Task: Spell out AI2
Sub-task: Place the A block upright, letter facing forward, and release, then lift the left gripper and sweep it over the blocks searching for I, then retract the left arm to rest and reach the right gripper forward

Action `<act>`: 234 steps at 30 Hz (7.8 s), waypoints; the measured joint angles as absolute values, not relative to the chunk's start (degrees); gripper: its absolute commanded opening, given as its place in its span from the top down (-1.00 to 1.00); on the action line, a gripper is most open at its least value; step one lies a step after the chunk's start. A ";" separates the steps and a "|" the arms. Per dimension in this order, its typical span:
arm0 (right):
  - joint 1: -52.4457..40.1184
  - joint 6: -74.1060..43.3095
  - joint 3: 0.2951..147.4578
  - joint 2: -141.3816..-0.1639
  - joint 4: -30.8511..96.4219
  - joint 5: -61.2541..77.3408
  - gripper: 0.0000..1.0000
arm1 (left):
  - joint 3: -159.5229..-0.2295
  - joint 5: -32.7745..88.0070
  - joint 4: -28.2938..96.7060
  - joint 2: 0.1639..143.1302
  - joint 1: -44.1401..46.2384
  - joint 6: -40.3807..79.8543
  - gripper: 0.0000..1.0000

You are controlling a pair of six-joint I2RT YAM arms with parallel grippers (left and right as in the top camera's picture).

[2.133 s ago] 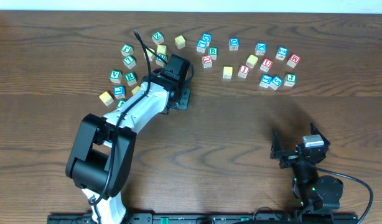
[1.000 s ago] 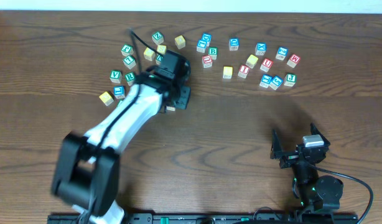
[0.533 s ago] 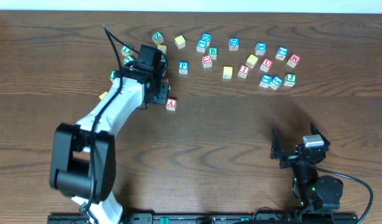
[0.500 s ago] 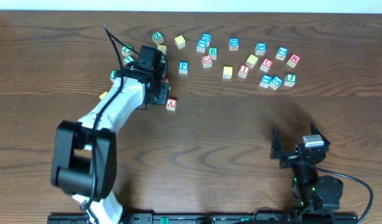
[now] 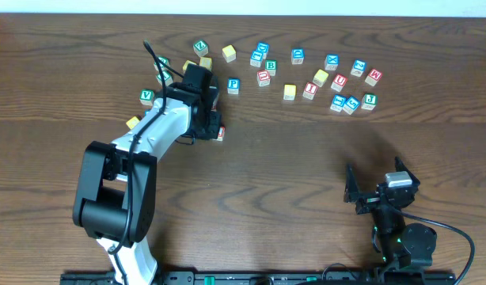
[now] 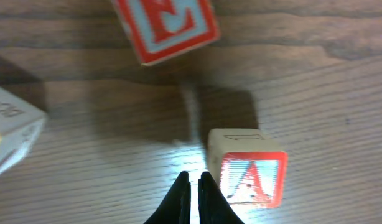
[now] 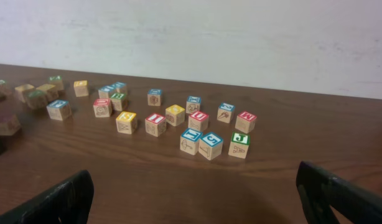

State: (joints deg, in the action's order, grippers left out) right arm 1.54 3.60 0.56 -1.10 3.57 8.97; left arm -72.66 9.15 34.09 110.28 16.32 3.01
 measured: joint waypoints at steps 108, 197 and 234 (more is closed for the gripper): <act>1.54 3.60 0.56 -1.10 3.57 8.97 -0.99 | -116.31 7.11 32.53 132.16 33.45 -0.03 -0.47; 1.28 -1.21 64.82 -70.54 31.66 27.00 -0.98 | -117.10 2.61 58.04 108.88 -1.23 7.29 -0.96; -9.32 -14.52 90.76 -113.01 40.77 12.86 -0.53 | -117.10 2.61 58.04 108.88 -1.23 7.29 -0.96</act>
State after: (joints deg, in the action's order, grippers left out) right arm -9.32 -14.52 90.76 -113.01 40.77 12.86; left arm -117.10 2.61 58.04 108.88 -1.23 7.29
